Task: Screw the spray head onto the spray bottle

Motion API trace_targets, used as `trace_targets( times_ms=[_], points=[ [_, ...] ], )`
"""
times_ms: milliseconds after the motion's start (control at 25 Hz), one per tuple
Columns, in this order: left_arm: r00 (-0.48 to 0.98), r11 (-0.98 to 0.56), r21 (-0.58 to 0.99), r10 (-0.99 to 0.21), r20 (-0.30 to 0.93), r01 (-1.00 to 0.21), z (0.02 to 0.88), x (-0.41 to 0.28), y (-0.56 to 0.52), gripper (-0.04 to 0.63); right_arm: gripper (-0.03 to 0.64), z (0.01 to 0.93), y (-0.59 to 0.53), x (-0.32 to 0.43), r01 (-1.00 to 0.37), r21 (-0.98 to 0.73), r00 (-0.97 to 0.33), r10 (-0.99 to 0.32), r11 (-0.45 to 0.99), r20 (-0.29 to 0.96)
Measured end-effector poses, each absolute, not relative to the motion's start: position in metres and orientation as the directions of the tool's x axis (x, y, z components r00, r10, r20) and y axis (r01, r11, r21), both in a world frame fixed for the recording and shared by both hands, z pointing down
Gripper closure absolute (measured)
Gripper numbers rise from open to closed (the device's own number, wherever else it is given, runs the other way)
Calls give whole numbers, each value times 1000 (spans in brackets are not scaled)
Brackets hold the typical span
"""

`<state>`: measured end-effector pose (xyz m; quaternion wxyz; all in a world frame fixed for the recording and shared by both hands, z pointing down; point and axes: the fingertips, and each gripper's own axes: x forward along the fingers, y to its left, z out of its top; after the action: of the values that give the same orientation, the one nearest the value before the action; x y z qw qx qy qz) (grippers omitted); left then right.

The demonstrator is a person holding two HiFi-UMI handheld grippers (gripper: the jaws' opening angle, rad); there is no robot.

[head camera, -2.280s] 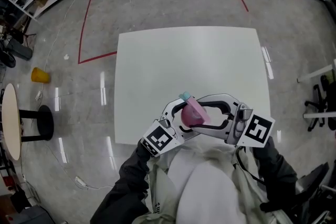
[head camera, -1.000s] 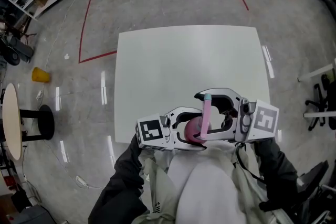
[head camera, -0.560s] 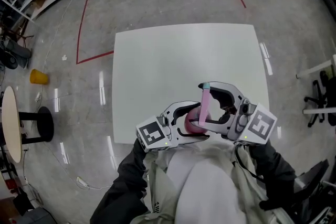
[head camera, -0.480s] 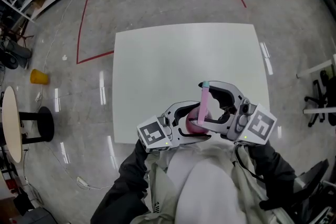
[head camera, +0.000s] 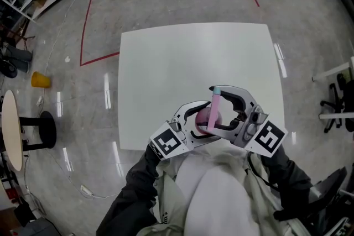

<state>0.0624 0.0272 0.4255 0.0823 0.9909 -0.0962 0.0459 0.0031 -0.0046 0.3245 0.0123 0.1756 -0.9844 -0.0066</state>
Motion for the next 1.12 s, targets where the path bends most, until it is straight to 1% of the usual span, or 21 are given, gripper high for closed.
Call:
trace_targets(
  times_ms=[80,240,360,440,560,720,920,1120],
  points=[
    [966,-967,106,-218,141,-234,437,61,23,167,281,335,-6,0,-361,31,-931,-362,932,39],
    [916,-928,29,-362,171,-372,458,60,5,167,281,362,-18,6,-448,33,-890,-450,893,70],
    [851,-866,-16,-493,180,-499,477,57,-17,167,281,383,-23,16,-503,63,-856,-506,862,106],
    [790,-809,-52,-583,191,-585,494,54,-36,167,281,396,-30,23,-539,53,-832,-542,840,122],
    [717,-742,-72,-664,210,-666,516,52,-66,167,281,414,-39,37,-585,7,-802,-580,811,139],
    [691,-717,-55,-686,226,-694,538,58,-99,167,281,438,-45,56,-631,-11,-767,-621,776,165],
    [665,-709,-56,-684,299,-703,576,58,-118,167,281,458,-46,63,-672,-43,-730,-652,739,207],
    [673,-715,-52,-678,296,-697,582,67,-112,167,281,472,-44,74,-689,-48,-712,-664,723,227]
  ],
)
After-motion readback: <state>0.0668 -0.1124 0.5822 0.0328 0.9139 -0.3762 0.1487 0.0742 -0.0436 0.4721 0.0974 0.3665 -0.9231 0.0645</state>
